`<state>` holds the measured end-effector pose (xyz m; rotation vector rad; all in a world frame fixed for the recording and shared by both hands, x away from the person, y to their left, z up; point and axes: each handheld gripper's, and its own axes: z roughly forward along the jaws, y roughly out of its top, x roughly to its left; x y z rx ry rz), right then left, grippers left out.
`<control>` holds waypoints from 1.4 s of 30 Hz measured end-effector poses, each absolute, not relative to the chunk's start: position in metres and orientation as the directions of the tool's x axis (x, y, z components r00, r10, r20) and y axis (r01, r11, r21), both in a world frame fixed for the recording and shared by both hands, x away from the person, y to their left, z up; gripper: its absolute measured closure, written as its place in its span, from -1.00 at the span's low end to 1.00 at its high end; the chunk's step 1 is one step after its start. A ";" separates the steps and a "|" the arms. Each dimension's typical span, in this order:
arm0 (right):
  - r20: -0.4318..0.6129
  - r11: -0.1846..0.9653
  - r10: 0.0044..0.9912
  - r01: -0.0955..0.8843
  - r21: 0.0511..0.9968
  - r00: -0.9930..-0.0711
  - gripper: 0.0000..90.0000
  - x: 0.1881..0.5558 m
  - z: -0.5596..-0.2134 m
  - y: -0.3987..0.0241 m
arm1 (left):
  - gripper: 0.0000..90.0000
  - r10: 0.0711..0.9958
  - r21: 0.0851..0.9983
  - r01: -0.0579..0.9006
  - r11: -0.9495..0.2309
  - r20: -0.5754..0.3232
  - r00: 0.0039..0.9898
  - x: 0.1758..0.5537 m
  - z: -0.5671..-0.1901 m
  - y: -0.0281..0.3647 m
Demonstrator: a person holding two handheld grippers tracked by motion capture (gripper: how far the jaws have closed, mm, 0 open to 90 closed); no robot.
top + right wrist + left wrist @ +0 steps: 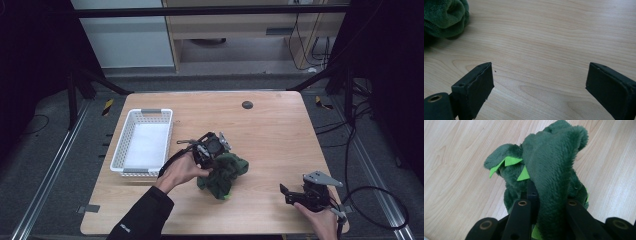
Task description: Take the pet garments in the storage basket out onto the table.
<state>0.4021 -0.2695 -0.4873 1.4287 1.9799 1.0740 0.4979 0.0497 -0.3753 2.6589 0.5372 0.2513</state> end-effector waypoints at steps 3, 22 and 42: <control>0.069 0.150 0.936 0.568 0.809 -0.346 -0.83 0.402 -0.487 -0.270 | 0.82 0.405 0.434 0.331 -0.838 0.086 0.910 0.499 -0.379 0.050; 0.061 0.158 0.935 0.565 0.810 -0.349 -0.84 0.402 -0.488 -0.270 | 0.33 0.389 0.437 0.322 -0.840 0.070 0.919 0.497 -0.397 0.048; 0.058 0.161 0.936 0.567 0.808 -0.348 -0.84 0.403 -0.489 -0.270 | -0.39 0.396 0.544 0.299 -0.784 0.067 0.916 0.484 -0.381 0.060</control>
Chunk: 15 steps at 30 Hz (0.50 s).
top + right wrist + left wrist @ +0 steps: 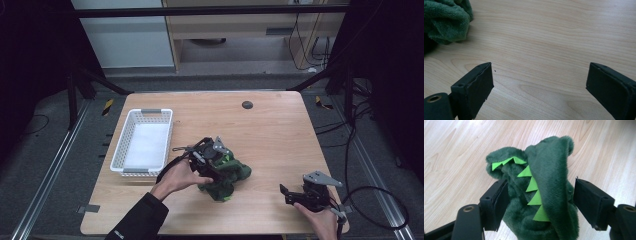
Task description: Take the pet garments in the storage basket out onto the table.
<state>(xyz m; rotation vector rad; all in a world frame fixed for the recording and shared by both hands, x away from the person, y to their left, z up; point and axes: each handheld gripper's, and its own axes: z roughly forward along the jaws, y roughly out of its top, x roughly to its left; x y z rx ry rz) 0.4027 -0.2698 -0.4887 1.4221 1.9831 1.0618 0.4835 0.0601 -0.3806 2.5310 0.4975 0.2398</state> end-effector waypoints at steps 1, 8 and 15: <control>0.058 0.161 0.936 0.567 0.808 -0.348 -0.84 0.403 -0.489 -0.270 | -0.40 0.398 0.549 0.300 -0.780 0.066 0.915 0.482 -0.379 0.061; 0.057 0.161 0.936 0.568 0.807 -0.347 -0.85 0.403 -0.489 -0.270 | -0.46 0.410 0.608 0.289 -0.740 0.066 0.910 0.476 -0.372 0.069; 0.057 0.160 0.937 0.568 0.807 -0.345 -0.85 0.403 -0.489 -0.270 | -0.49 0.423 0.673 0.275 -0.687 0.063 0.904 0.469 -0.367 0.082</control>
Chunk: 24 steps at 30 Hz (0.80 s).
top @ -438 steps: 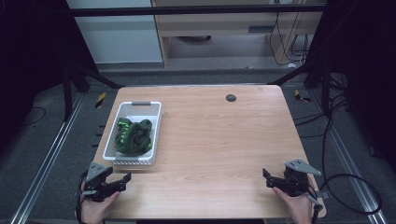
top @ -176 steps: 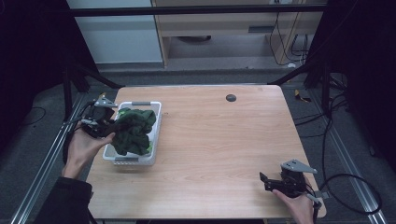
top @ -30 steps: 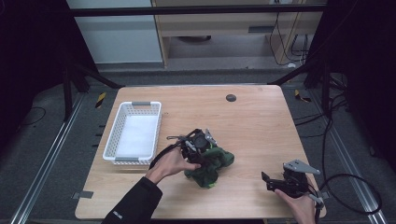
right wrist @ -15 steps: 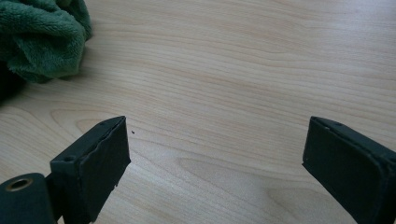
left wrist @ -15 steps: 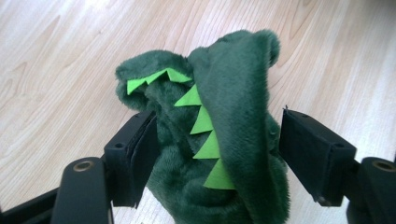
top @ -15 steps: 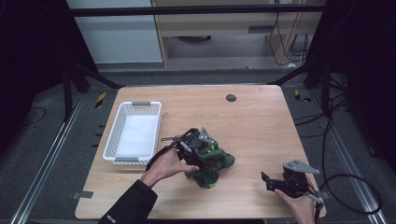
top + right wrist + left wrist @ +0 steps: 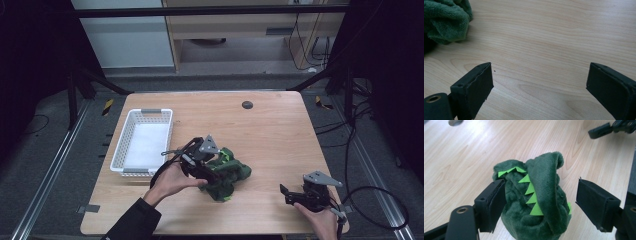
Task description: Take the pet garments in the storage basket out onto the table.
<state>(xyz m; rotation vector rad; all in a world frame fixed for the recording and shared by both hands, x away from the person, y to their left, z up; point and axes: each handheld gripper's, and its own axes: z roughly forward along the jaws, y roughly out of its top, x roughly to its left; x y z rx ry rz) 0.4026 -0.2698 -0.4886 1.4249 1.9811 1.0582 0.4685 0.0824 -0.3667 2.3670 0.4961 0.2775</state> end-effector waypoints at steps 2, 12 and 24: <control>0.057 0.160 0.937 0.568 0.807 -0.345 -0.85 0.403 -0.489 -0.270 | -0.49 0.431 0.691 0.275 -0.668 0.059 0.900 0.466 -0.365 0.088; 0.058 0.158 0.937 0.569 0.807 -0.343 -0.85 0.402 -0.488 -0.270 | -0.50 0.512 0.790 0.297 -0.536 0.024 0.859 0.455 -0.364 0.119; 0.060 0.155 0.938 0.567 0.809 -0.342 -0.85 0.402 -0.488 -0.270 | -0.45 0.640 0.855 0.339 -0.392 -0.012 0.769 0.440 -0.386 0.168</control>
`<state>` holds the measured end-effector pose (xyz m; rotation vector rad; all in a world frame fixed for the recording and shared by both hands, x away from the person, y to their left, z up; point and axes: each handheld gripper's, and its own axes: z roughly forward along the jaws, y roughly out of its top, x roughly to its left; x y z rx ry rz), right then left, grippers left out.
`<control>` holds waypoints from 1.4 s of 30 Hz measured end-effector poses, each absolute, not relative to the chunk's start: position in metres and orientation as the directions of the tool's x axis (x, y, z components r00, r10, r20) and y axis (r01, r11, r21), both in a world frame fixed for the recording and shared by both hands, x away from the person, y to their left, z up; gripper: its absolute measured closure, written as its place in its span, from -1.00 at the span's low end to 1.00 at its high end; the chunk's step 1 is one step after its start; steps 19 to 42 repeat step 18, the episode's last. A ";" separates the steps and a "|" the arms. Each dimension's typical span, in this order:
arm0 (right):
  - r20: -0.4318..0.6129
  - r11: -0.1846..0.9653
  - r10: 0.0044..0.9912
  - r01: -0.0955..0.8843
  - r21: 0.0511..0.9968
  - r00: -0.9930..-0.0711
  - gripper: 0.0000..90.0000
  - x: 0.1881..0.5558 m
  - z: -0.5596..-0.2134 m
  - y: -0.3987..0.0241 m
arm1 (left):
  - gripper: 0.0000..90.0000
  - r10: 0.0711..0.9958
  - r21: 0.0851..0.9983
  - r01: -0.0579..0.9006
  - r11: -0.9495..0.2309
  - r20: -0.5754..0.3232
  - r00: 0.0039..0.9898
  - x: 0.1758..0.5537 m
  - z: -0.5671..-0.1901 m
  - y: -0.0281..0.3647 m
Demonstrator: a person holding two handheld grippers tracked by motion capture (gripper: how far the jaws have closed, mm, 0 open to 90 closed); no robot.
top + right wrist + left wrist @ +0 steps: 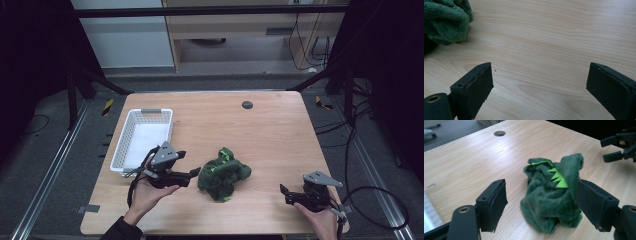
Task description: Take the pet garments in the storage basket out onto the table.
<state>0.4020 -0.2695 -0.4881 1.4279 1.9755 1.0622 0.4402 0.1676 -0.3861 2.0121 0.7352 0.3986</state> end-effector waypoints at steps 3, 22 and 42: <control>0.060 0.155 0.938 0.566 0.809 -0.342 -0.85 0.402 -0.488 -0.270 | -0.44 0.664 0.859 0.351 -0.372 -0.018 0.748 0.435 -0.392 0.179; 0.060 0.151 0.938 0.558 0.816 -0.341 -0.86 0.399 -0.487 -0.270 | -0.40 0.770 0.892 0.382 -0.243 -0.062 0.635 0.415 -0.418 0.226; 0.060 0.151 0.938 0.558 0.816 -0.341 -0.86 0.399 -0.487 -0.270 | -0.40 0.770 0.892 0.382 -0.243 -0.062 0.635 0.415 -0.418 0.226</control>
